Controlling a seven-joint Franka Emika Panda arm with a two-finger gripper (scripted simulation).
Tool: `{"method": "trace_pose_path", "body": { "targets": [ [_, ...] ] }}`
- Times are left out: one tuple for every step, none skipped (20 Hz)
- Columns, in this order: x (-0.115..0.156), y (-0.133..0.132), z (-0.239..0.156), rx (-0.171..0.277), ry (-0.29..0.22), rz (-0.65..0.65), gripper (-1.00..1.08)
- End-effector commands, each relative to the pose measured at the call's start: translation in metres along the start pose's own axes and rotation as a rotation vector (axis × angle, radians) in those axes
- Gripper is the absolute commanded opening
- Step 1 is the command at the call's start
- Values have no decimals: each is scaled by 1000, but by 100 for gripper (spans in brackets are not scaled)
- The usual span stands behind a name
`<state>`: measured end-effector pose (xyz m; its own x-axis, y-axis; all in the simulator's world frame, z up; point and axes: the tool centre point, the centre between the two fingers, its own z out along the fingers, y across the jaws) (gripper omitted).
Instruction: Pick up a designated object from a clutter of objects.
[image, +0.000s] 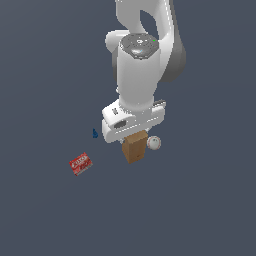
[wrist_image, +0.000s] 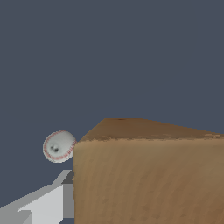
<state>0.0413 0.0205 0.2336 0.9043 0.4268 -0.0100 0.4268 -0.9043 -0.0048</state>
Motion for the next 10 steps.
{"method": "trace_pose_path", "body": {
  "targets": [
    [-13, 5, -29, -4, 10, 0, -100],
    [-19, 6, -39, -4, 10, 0, -100],
    [-26, 8, -49, -4, 10, 0, -100],
    [-32, 9, -59, -3, 10, 0, -100],
    [-38, 11, -70, -3, 10, 0, -100],
    [-44, 13, -80, -3, 10, 0, -100],
    [-50, 14, -89, -3, 11, 0, -100],
    [-56, 16, -99, -3, 11, 0, -100],
    [-61, 17, -108, -3, 11, 0, -100],
    [-67, 19, -117, -3, 11, 0, -100]
  ]
}}
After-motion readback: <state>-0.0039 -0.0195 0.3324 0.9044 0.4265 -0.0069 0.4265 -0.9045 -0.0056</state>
